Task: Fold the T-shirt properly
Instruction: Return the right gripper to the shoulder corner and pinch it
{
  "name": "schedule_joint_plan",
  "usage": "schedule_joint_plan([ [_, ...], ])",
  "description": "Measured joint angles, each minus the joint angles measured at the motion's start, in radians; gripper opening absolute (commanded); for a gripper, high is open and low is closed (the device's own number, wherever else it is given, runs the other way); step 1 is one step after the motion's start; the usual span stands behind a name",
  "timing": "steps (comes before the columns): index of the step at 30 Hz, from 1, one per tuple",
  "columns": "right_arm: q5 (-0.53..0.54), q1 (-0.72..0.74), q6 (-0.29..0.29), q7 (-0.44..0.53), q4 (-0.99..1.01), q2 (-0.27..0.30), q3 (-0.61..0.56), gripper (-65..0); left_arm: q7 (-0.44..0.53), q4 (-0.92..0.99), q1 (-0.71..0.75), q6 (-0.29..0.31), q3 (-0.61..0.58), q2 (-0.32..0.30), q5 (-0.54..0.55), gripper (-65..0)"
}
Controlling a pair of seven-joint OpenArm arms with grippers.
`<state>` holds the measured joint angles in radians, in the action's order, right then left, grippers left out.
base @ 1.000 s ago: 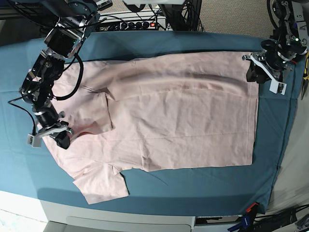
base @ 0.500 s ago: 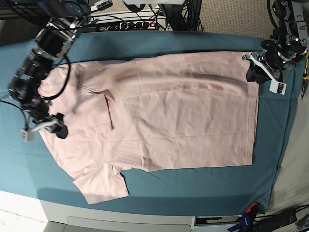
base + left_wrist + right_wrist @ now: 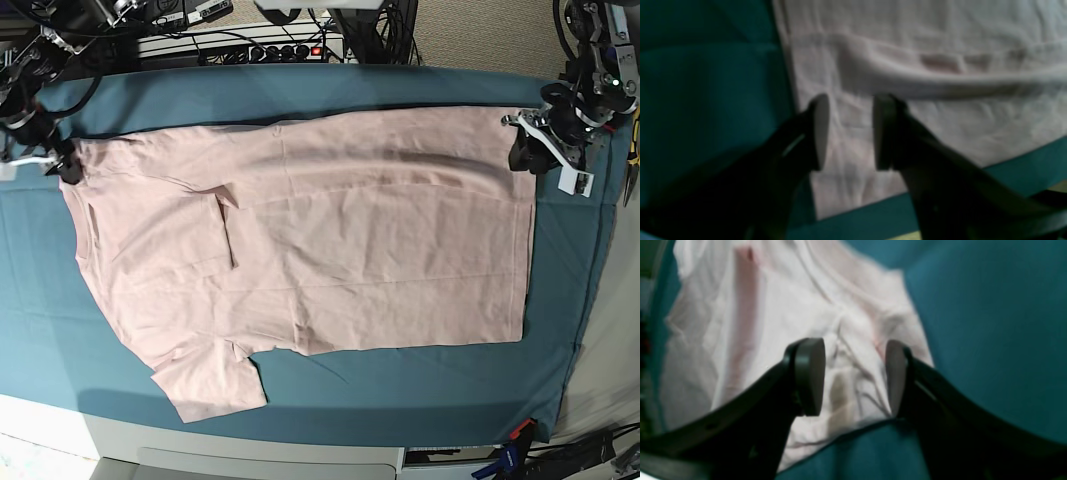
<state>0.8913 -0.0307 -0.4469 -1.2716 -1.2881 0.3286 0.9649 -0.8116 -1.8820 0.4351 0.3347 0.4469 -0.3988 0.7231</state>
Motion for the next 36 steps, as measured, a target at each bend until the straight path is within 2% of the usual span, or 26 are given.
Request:
schedule_joint_plan([
  [1, 0.036, 0.004, -0.003, 0.0, 0.033, 0.007, 0.0, -35.5, -0.001, 0.0, 0.0, 0.002, 0.0, 0.0, 0.0, -41.8],
  [5, 0.05, 0.024, -0.029, 0.01, 0.143, 0.058, -0.003, -35.5, -0.007, 0.0, 0.0, 0.014, 0.0, 0.0, -0.001, -41.8],
  [8, -0.029, 0.025, -0.026, 0.08, 0.164, 0.094, -0.004, -35.5, -0.011, 0.0, 0.0, 0.028, 0.0, 0.0, -0.001, -41.8],
  [11, -0.054, 0.025, -0.025, 0.084, 0.165, 0.111, -0.004, -35.5, -0.011, 0.0, 0.0, 0.029, 0.0, 0.0, 0.0, -41.8],
  [21, -0.08, 0.023, -0.024, 0.117, 0.165, 0.114, -0.004, -35.5, -0.011, 0.0, 0.0, 0.028, 0.0, 0.0, 0.0, -41.8],
  [26, -0.158, 0.027, -0.024, 0.113, 0.162, 0.115, -0.004, -35.5, -0.011, 0.0, 0.0, 0.028, 0.0, 0.005, 0.0, -41.8],
  [36, -0.078, -0.033, -0.032, 0.09, 0.156, 0.12, -0.003, -35.5, -0.011, 0.0, 0.0, 0.028, 0.0, 0.005, 0.001, -41.8],
])
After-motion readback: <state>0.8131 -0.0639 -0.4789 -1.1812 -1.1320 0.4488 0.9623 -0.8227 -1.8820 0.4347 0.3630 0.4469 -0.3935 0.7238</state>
